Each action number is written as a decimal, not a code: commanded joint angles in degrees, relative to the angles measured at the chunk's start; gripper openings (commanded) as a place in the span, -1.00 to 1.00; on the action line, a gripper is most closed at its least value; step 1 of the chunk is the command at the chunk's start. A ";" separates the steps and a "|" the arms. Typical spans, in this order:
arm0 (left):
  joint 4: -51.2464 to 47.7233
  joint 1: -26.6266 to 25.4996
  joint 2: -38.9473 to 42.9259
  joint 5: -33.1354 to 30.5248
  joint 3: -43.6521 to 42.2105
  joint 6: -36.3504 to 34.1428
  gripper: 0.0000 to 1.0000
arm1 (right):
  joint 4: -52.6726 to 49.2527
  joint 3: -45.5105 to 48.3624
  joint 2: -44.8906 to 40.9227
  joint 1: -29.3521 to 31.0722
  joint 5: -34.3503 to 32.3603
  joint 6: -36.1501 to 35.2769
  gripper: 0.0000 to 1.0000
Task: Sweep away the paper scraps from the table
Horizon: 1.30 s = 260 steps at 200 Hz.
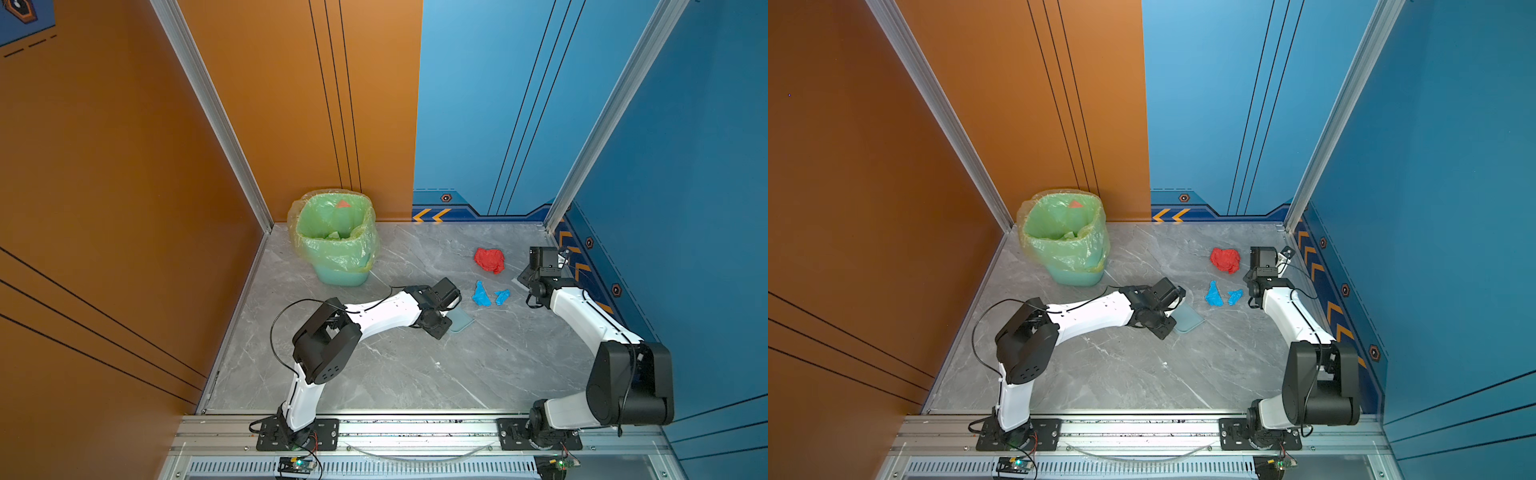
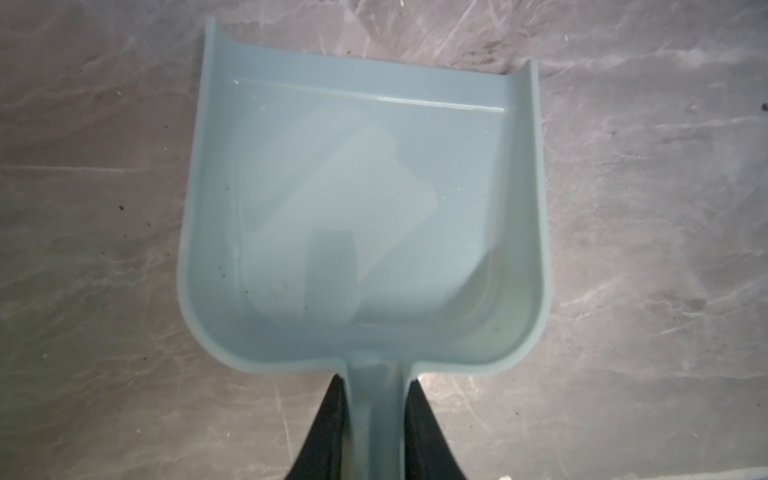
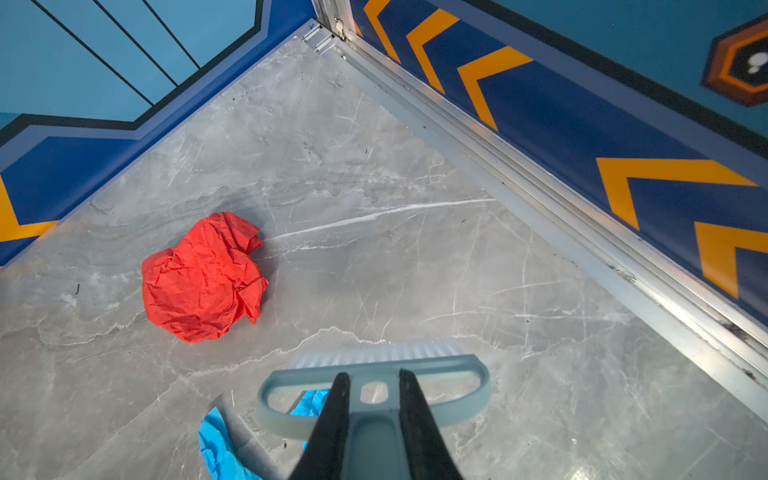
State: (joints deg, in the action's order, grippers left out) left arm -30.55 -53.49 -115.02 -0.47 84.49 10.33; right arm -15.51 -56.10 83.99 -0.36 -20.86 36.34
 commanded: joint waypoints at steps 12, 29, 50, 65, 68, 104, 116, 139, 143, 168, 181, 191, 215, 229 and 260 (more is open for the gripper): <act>0.84 -0.82 -2.31 1.70 1.32 0.13 -1.00 | -1.04 -2.48 3.04 1.20 -2.30 2.05 -1.00; 1.02 -0.91 -2.75 1.75 1.63 0.35 -1.00 | -1.24 -3.17 4.60 1.63 -1.63 2.29 -1.00; 1.01 -1.17 -3.18 1.98 2.26 0.38 -1.00 | -1.84 -4.07 5.83 2.74 -1.40 2.38 -1.00; 0.99 -1.13 -3.44 2.17 2.65 0.33 -1.00 | -1.97 -4.20 6.35 3.63 -1.56 2.38 -1.00; 1.01 -1.18 -3.50 2.19 2.69 0.35 -1.00 | -1.96 -4.26 6.43 3.81 -1.55 2.42 -1.00; 1.05 -1.34 -3.63 2.19 2.97 0.45 -1.00 | -1.94 -3.46 6.81 5.41 -0.18 3.56 -1.00; 1.01 -1.47 -3.63 2.28 2.97 0.43 -1.00 | -1.92 -2.99 6.88 5.84 0.61 4.13 -1.00; 1.01 -1.53 -3.70 2.38 3.01 0.40 -1.00 | -1.98 -2.09 6.58 6.91 1.68 4.87 -1.00; 1.01 -1.56 -3.72 2.45 3.06 0.40 -1.00 | -1.98 -1.86 6.50 7.14 1.85 5.03 -1.00; 1.01 -1.87 -3.78 2.41 3.05 0.54 -1.00 | -2.18 -0.79 5.60 8.55 2.87 6.08 -1.00; 1.02 -1.95 -3.89 2.57 3.22 0.53 -1.00 | -2.15 -0.13 4.93 9.42 3.23 6.62 -1.00; 1.02 -2.05 -3.98 2.74 3.31 0.45 -1.00 | -2.23 0.10 4.49 10.12 3.53 7.03 -1.00; 1.01 -2.41 -4.23 2.87 3.64 0.49 -1.00 | -2.75 0.59 3.48 11.82 3.55 7.74 -1.00; 1.01 -2.58 -4.37 2.89 3.73 0.57 -1.00 | -2.96 0.79 2.88 12.75 3.37 8.26 -1.00; 1.01 -2.91 -4.75 2.99 4.10 0.64 -1.00 | -2.69 1.42 1.83 13.80 4.22 8.99 -1.00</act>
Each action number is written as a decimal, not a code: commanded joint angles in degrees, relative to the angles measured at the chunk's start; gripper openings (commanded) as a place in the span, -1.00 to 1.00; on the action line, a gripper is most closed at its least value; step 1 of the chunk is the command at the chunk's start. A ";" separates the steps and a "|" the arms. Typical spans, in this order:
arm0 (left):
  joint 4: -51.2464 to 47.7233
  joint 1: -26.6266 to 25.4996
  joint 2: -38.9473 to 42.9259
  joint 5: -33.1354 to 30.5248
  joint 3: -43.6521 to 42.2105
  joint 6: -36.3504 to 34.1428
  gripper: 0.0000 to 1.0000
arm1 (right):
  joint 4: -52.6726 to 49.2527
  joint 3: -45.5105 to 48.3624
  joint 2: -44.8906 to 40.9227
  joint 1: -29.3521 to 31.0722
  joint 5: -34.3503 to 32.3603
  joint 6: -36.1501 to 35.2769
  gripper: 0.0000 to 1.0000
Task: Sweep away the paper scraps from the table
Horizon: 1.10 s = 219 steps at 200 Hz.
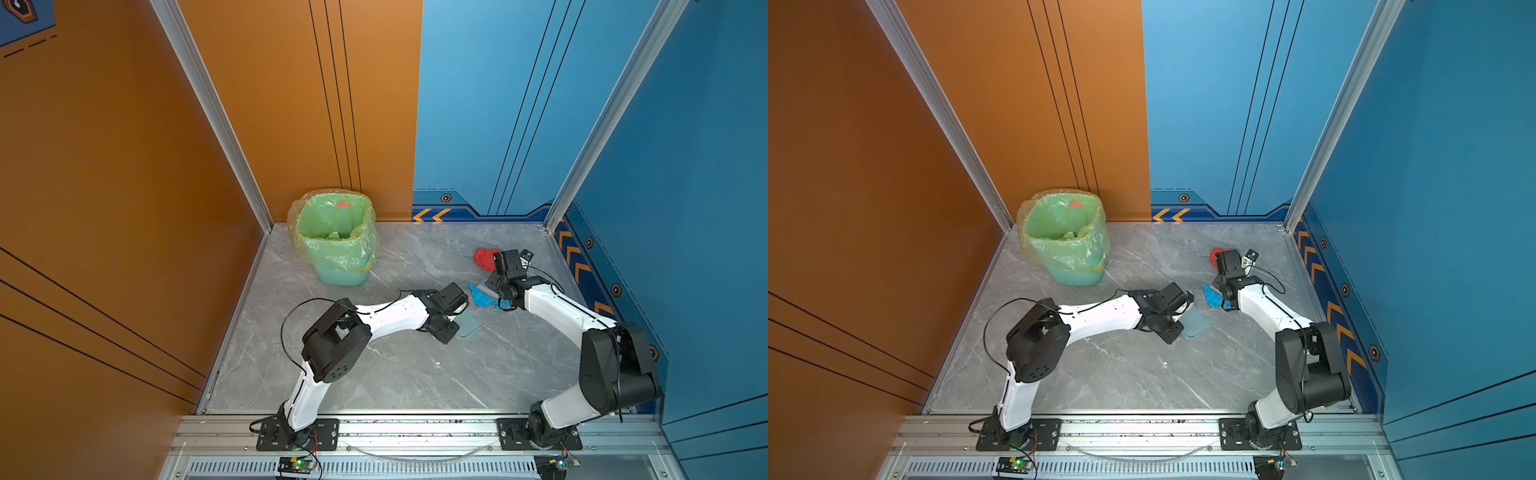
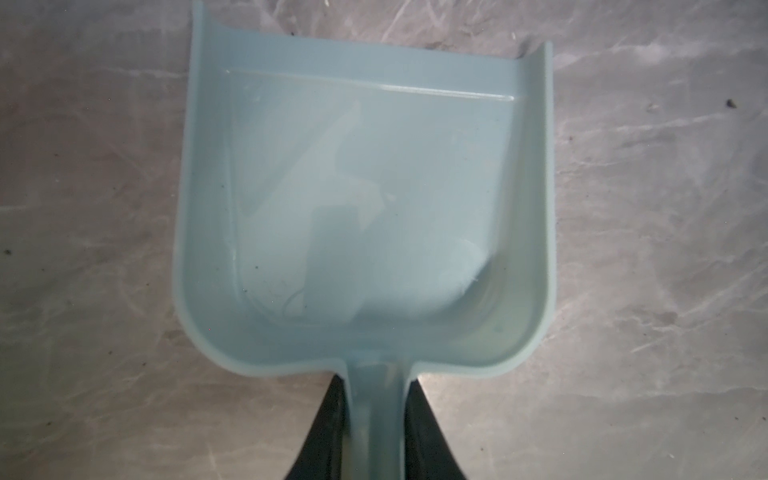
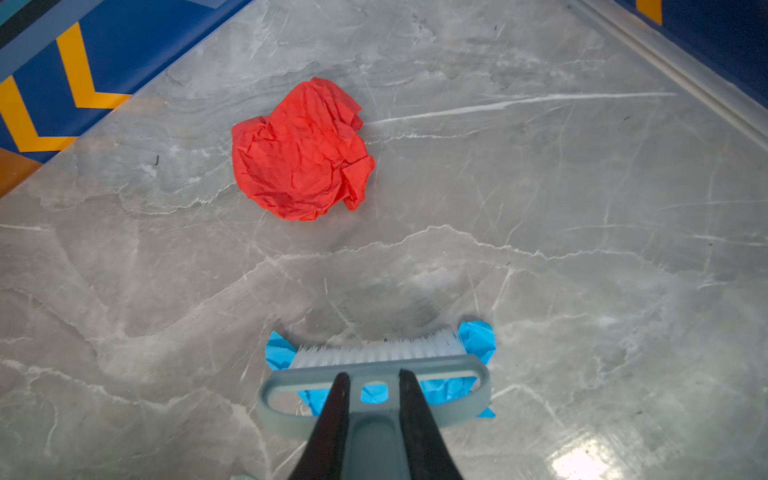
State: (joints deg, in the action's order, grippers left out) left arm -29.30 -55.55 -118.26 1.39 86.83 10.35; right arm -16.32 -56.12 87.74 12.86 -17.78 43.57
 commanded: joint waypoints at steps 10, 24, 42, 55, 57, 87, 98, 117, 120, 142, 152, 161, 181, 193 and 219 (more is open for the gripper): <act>-0.27 -0.87 -1.54 1.23 1.87 0.57 -1.00 | -1.89 1.37 -2.24 0.66 1.34 1.76 -1.00; -0.23 -0.86 -1.65 1.25 1.86 0.56 -1.00 | -1.58 1.21 -2.82 0.61 1.45 1.16 -1.00; -0.23 -0.87 -1.67 1.33 1.85 0.55 -1.00 | -0.91 0.88 -3.85 0.42 1.30 -0.13 -1.00; -0.23 -0.82 -1.71 1.27 1.85 0.63 -1.00 | -1.26 0.18 -4.63 0.02 0.89 -1.11 -1.00; -0.23 -0.84 -1.71 1.30 1.90 0.57 -1.00 | -1.37 0.03 -4.85 -0.06 0.83 -1.18 -1.00; -0.22 -0.86 -1.47 1.03 1.68 0.72 -1.00 | -4.48 -1.79 -6.79 -1.53 -3.33 -2.78 -1.00; -0.23 -0.87 -1.45 0.90 1.72 0.69 -1.00 | -6.93 -2.45 -7.27 -2.36 -6.06 -3.07 -1.00; -0.23 -0.87 -1.41 0.90 1.68 0.71 -1.00 | -10.34 -3.11 -7.48 -4.21 -9.03 -3.88 -1.00; -0.23 -0.88 -1.37 0.96 1.68 0.72 -1.00 | -10.72 -3.10 -7.55 -4.59 -9.27 -3.98 -1.00; -0.23 -0.81 -1.42 0.90 1.77 0.57 -1.00 | -12.17 -2.03 -8.02 -7.19 -9.51 -4.54 -1.00; -0.23 -0.88 -1.45 0.90 1.85 0.55 -1.00 | -12.74 -1.48 -7.91 -7.95 -9.38 -4.77 -1.00; -0.19 -0.81 -1.45 0.91 1.90 0.55 -1.00 | -13.27 -1.20 -7.78 -8.50 -9.21 -4.90 -1.00; -0.22 -0.81 -1.45 0.90 2.05 0.63 -1.00 | -13.57 -0.26 -7.34 -8.99 -8.73 -5.12 -1.00; -0.25 -0.90 -1.41 0.90 1.96 0.57 -1.00 | -13.57 0.20 -7.15 -9.00 -8.38 -5.08 -1.00; -0.32 -0.83 -1.41 0.81 1.86 0.55 -1.00 | -13.65 1.14 -6.58 -8.82 -7.25 -4.90 -1.00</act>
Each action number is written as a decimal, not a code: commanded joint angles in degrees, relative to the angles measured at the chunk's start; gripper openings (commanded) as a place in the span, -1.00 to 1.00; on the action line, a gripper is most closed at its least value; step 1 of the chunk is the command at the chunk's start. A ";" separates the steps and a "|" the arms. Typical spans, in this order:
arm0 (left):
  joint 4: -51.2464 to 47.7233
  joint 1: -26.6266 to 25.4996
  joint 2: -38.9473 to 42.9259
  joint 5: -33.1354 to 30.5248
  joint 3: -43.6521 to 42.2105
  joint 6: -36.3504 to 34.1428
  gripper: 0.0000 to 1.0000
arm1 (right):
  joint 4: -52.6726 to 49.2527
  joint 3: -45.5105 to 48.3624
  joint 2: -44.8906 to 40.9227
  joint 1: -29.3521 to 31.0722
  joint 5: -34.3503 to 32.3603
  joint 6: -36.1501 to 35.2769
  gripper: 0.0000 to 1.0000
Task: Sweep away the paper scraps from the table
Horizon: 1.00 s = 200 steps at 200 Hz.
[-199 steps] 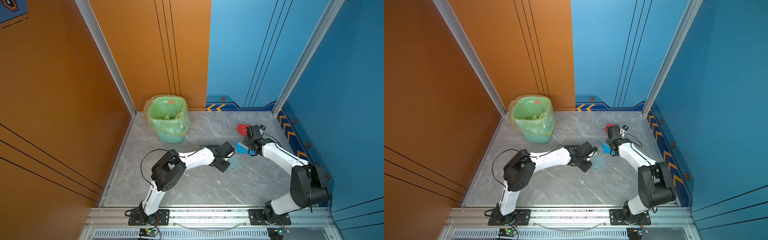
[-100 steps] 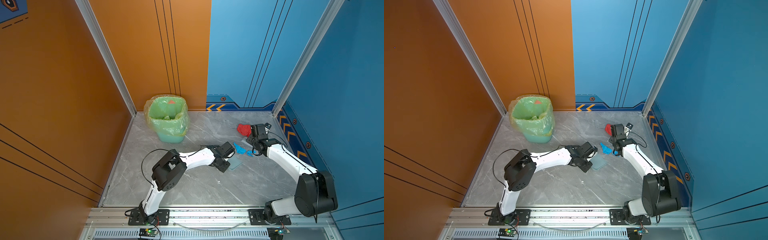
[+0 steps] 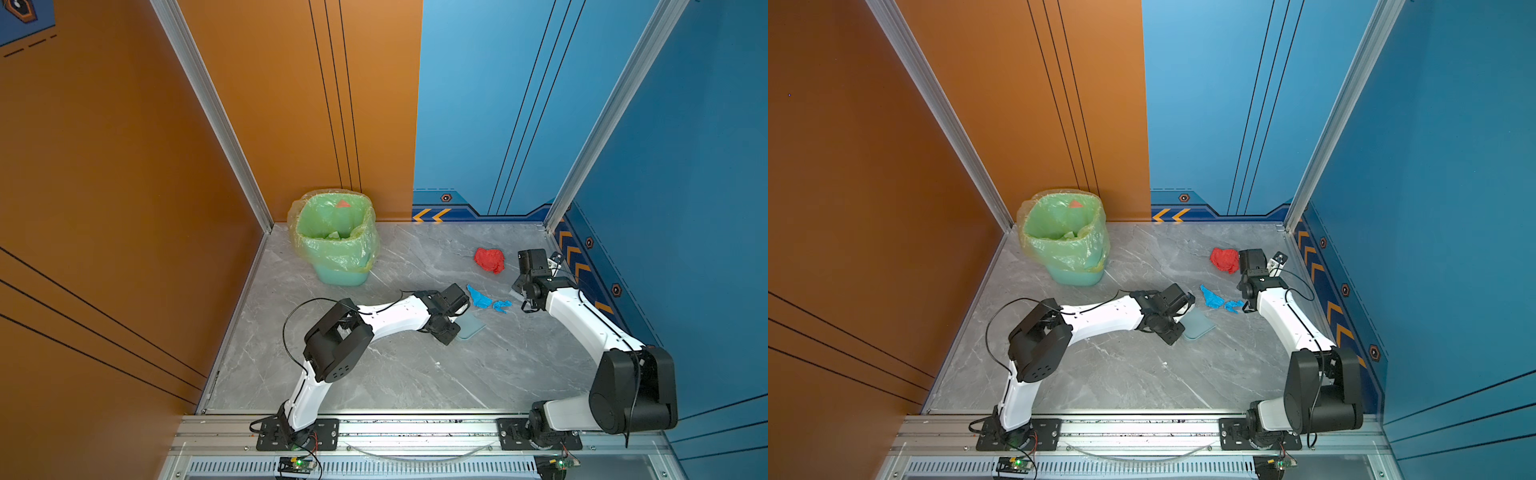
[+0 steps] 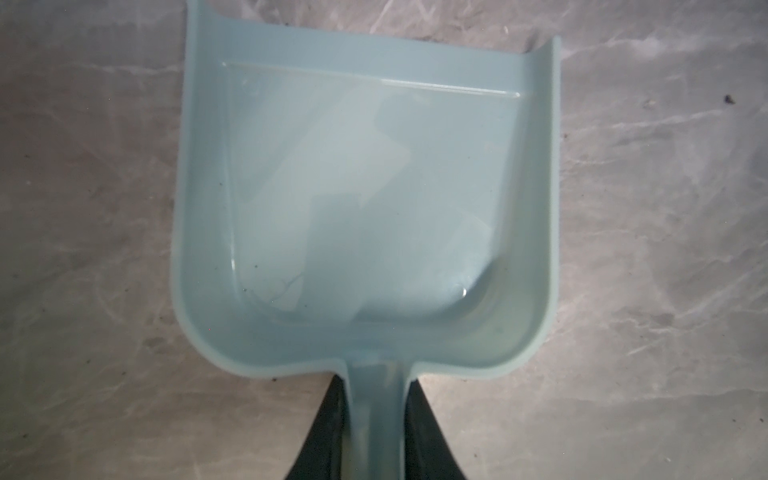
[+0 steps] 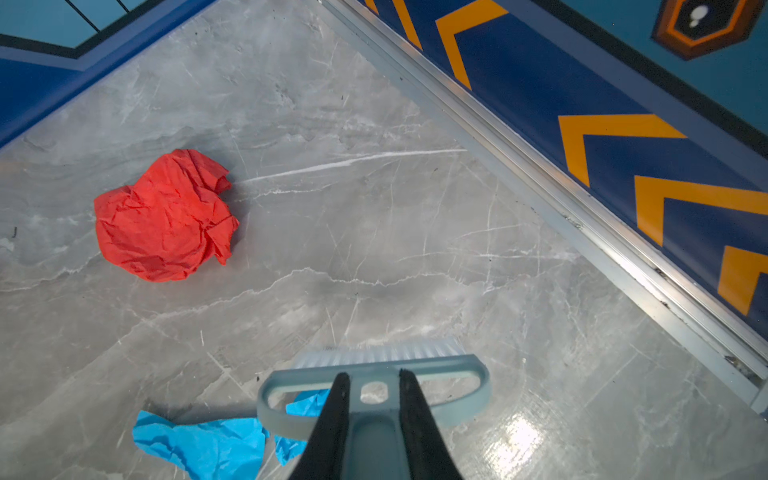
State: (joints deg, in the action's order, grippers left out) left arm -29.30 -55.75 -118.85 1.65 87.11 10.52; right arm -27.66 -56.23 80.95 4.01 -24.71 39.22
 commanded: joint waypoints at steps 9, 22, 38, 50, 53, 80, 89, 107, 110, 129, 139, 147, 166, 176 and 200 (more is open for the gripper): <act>-0.28 -0.65 -0.82 0.55 1.57 0.50 -1.00 | -2.23 1.59 0.39 0.27 0.04 -0.40 -1.00; -0.31 -0.68 -0.86 0.53 1.58 0.54 -1.00 | -2.05 2.20 0.67 0.79 0.44 -0.33 -1.00; -0.28 -0.63 -0.86 0.57 1.61 0.60 -1.00 | -1.55 2.93 1.02 1.57 0.99 -0.05 -1.00; -0.23 -0.65 -0.86 0.56 1.57 0.55 -1.00 | -0.98 3.46 1.27 2.29 1.46 0.35 -1.00; -0.23 -0.74 -0.85 0.57 1.57 0.57 -1.00 | -0.87 3.61 1.42 2.50 1.57 0.46 -1.00; -0.24 -0.65 -0.86 0.55 1.61 0.56 -1.00 | 0.06 3.69 2.36 4.19 1.72 0.88 -1.00; -0.23 -0.68 -0.80 0.50 1.48 0.56 -1.00 | 0.32 3.50 2.71 4.60 1.89 0.88 -1.00; -0.23 -0.65 -0.77 0.55 1.32 0.59 -1.00 | 0.57 3.03 3.23 5.55 2.09 0.98 -1.00; -0.23 -0.60 -0.77 0.55 1.35 0.55 -1.00 | 0.64 2.97 3.29 5.77 2.18 1.00 -1.00; -0.26 -0.65 -0.78 0.55 1.31 0.64 -1.00 | 0.68 2.62 3.52 6.54 2.46 1.20 -1.00; -0.23 -0.68 -0.77 0.59 1.31 0.76 -1.00 | 0.68 2.61 3.60 6.99 2.56 1.19 -1.00; -0.23 -0.66 -0.77 0.70 1.31 0.73 -1.00 | 0.63 2.70 3.52 7.29 2.73 1.20 -1.00; -0.24 -0.64 -0.86 0.64 1.31 0.69 -1.00 | 0.41 3.22 3.19 7.98 3.25 1.21 -1.00; -0.23 -0.66 -0.86 0.64 1.31 0.73 -1.00 | 0.63 3.78 2.71 8.43 3.81 1.15 -1.00; -0.24 -0.67 -0.82 0.72 1.32 0.73 -1.00 | 0.77 5.29 0.85 9.18 5.52 1.25 -1.00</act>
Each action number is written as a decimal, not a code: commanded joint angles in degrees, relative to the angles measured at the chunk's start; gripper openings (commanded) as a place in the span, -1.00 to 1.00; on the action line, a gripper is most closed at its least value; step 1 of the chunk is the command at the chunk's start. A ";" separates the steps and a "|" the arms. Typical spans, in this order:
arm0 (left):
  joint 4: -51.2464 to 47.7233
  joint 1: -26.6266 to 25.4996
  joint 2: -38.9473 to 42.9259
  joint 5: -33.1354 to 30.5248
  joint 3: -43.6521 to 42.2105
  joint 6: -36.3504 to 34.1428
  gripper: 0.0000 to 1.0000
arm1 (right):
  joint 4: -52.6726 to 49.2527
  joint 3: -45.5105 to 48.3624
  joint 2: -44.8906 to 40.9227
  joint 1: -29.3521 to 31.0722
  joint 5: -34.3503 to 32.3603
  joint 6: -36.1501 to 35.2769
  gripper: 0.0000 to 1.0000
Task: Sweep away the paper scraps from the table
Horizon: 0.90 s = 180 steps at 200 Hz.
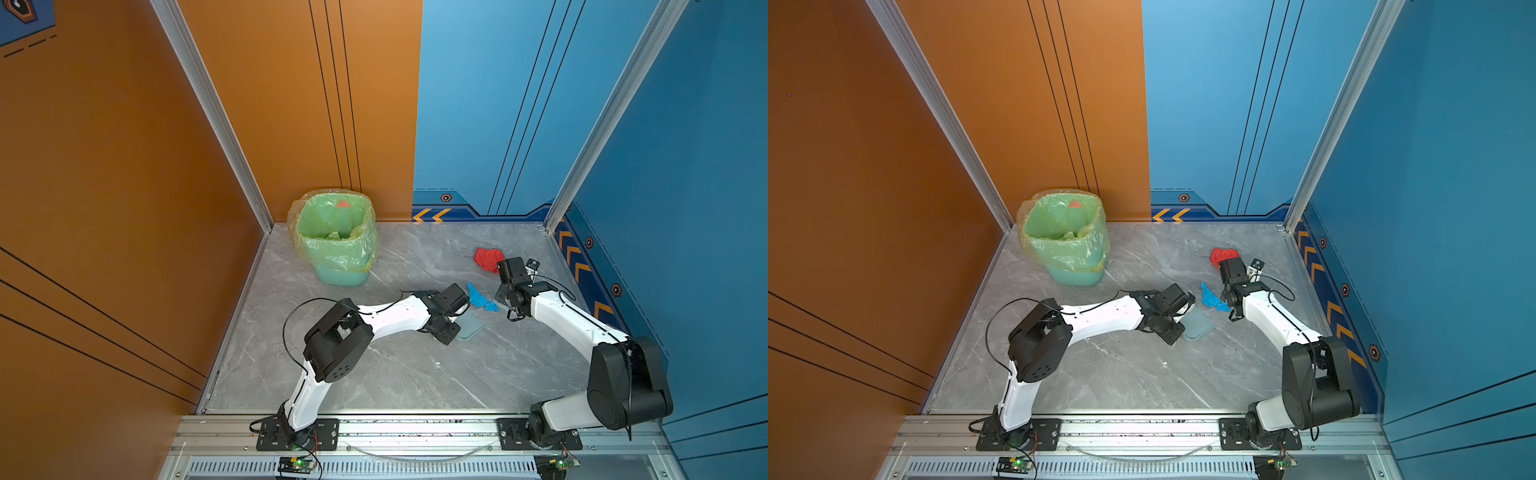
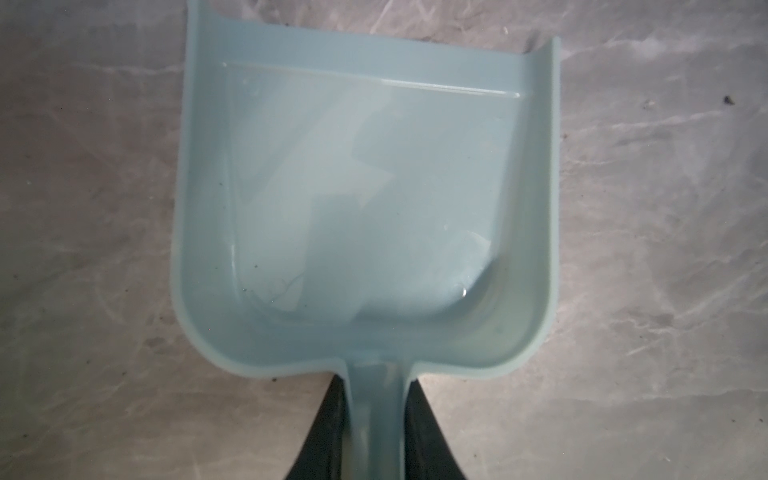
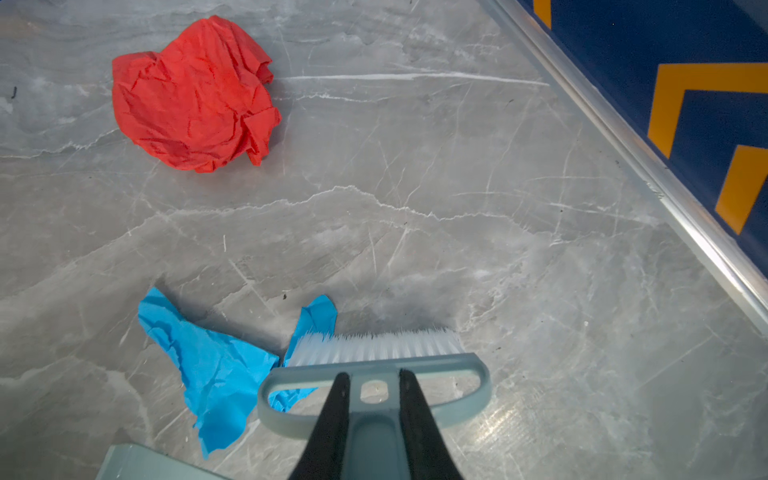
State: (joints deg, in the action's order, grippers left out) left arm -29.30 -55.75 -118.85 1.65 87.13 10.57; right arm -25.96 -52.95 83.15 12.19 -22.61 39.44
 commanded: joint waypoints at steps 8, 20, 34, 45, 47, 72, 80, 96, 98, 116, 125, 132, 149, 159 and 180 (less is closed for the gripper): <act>-0.23 -0.66 -0.93 0.72 1.29 0.70 -1.00 | -1.09 2.40 -2.12 1.44 3.86 0.99 -1.00; -0.23 -0.66 -0.95 0.71 1.37 0.82 -1.00 | -1.33 2.98 -3.30 1.95 4.55 1.08 -1.00; -0.23 -0.66 -1.03 0.77 1.54 0.78 -1.00 | -1.78 3.31 -4.54 2.62 4.99 1.04 -1.00; -0.23 -0.64 -1.15 0.86 1.55 0.79 -1.00 | -2.36 3.54 -5.42 3.18 5.10 0.99 -1.00; -0.28 -0.67 -1.13 0.87 1.61 0.77 -1.00 | -2.53 3.52 -5.65 3.35 5.11 0.90 -1.00; -0.23 -0.67 -1.20 0.82 1.58 0.89 -1.00 | -3.05 3.64 -6.51 4.26 6.92 0.08 -1.00; -0.23 -0.68 -1.21 0.81 1.56 0.86 -1.00 | -2.88 3.64 -6.37 4.50 7.48 -0.35 -1.00; -0.23 -0.67 -1.21 0.92 1.55 0.91 -1.00 | -2.94 3.56 -5.91 5.18 8.16 -1.15 -1.00; -0.23 -0.68 -1.21 0.95 1.55 0.87 -1.00 | -2.93 3.49 -5.79 5.23 8.23 -1.30 -1.00; -0.23 -0.58 -1.21 0.82 1.55 0.90 -1.00 | -2.79 3.14 -5.21 5.90 9.71 -3.33 -1.00; -0.19 -0.61 -1.17 0.81 1.47 0.90 -1.00 | -3.17 2.78 -4.81 6.08 10.97 -4.65 -1.00; -0.13 -0.55 -1.13 0.83 1.42 0.92 -1.00 | -3.62 2.40 -4.48 6.25 11.77 -5.62 -1.00; -0.06 -0.58 -1.21 0.87 1.37 0.97 -1.00 | -4.57 1.56 -4.30 6.47 14.25 -8.52 -1.00; -0.06 -0.52 -1.21 0.94 1.42 1.04 -1.00 | -5.25 1.12 -4.36 6.52 15.37 -9.85 -1.00; 0.12 -0.51 -1.27 0.99 1.38 1.20 -1.00 | -5.79 0.74 -5.34 6.47 17.82 -11.93 -1.00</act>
State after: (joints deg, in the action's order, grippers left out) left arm -29.30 -55.75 -118.85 1.76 87.13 10.98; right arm -27.79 -50.96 77.89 18.24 -9.96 31.94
